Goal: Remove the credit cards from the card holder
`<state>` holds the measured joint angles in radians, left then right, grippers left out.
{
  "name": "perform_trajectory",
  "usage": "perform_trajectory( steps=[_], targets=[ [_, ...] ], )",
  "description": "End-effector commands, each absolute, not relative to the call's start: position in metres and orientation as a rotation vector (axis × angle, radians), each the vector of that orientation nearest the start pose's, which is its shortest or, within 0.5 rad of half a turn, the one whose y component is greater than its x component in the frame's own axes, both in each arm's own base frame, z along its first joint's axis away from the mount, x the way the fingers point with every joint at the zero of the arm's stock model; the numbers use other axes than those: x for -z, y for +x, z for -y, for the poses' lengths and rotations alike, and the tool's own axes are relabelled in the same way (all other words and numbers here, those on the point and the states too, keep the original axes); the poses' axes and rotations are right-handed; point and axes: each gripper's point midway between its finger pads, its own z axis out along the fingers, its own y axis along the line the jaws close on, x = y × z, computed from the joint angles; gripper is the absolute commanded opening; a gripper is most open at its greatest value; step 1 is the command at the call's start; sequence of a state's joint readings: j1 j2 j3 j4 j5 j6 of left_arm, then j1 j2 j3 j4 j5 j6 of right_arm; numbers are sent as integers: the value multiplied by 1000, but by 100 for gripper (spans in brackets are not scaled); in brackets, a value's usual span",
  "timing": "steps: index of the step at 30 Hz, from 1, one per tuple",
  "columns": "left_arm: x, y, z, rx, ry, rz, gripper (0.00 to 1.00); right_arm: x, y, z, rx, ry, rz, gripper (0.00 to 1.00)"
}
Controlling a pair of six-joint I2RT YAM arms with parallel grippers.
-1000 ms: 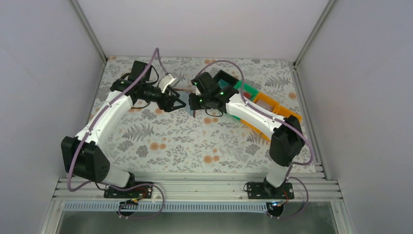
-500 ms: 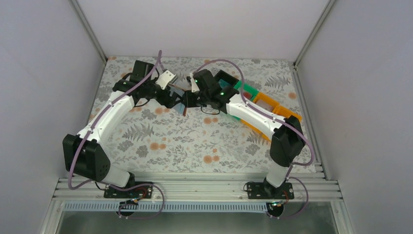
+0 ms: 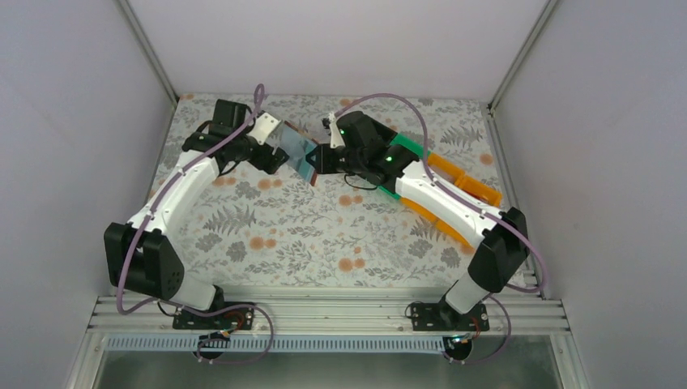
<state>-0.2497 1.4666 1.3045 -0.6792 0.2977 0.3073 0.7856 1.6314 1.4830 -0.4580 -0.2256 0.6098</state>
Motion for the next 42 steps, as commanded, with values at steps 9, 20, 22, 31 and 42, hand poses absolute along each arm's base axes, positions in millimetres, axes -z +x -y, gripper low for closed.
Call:
perform_trajectory(
  steps=[9,20,22,31,42],
  targets=[
    [-247,412,81,219,656,-2212,95,-271,322,-362,-927,-322,-2291,4],
    [-268,310,185,724,1126,-1993,74,-219,362,-384,-754,-364,-2433,4],
    [-254,291,201,853,1187,-2005,65,-225,360,-402,-935,-387,-2406,4],
    [-234,287,222,1113,1148,-2060,49,-229,362,-425,-1209,-384,-2372,4],
    [-215,343,190,675,956,-2195,46,-233,354,-424,-1252,-380,-2364,4]
  ],
)
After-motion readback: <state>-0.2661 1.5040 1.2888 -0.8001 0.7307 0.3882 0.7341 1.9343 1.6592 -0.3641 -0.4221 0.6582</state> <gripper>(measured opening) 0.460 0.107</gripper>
